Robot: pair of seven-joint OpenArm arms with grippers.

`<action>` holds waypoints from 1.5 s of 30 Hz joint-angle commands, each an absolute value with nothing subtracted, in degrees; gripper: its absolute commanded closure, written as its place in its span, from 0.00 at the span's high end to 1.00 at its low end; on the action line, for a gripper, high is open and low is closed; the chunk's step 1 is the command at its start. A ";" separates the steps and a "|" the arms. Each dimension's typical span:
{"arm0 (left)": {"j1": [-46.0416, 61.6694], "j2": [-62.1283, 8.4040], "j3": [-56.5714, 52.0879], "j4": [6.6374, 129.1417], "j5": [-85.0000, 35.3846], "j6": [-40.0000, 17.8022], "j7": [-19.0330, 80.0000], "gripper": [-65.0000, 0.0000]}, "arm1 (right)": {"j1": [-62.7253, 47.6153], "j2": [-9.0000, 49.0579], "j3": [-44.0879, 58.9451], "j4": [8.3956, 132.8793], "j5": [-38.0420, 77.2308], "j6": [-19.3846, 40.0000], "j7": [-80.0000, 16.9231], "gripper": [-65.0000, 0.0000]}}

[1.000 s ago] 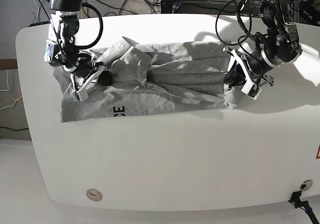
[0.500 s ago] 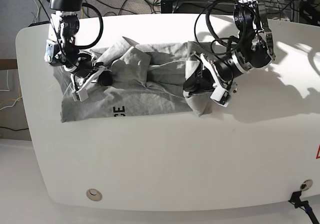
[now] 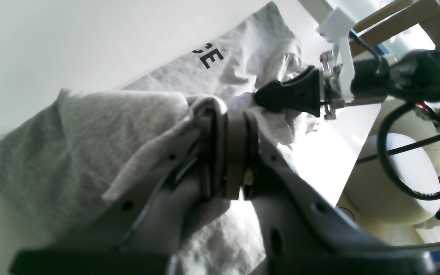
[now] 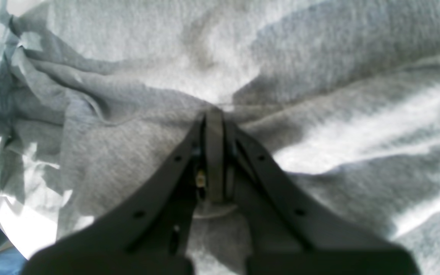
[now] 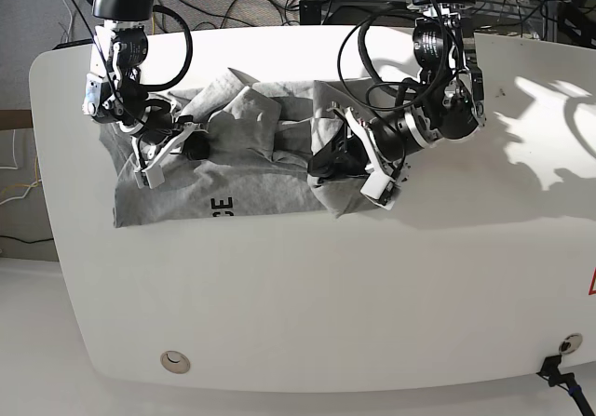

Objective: Fold the T-shirt properly
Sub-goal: 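Fold the grasped strip end with the left gripper toward the right gripper, then press the folded end down with the left gripper onto the shirt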

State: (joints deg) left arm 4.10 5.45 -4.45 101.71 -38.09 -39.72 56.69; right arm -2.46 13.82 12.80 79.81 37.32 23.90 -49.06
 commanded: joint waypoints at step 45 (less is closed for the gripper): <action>-1.54 -5.32 15.78 97.98 -1.89 -40.00 56.57 0.31 | -2.86 11.65 8.75 79.52 32.92 22.46 -52.26 0.00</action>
State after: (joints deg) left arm -0.56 -5.30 15.86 97.36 -1.74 -39.94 57.41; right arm -2.11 11.60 9.37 79.92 36.07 22.98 -47.09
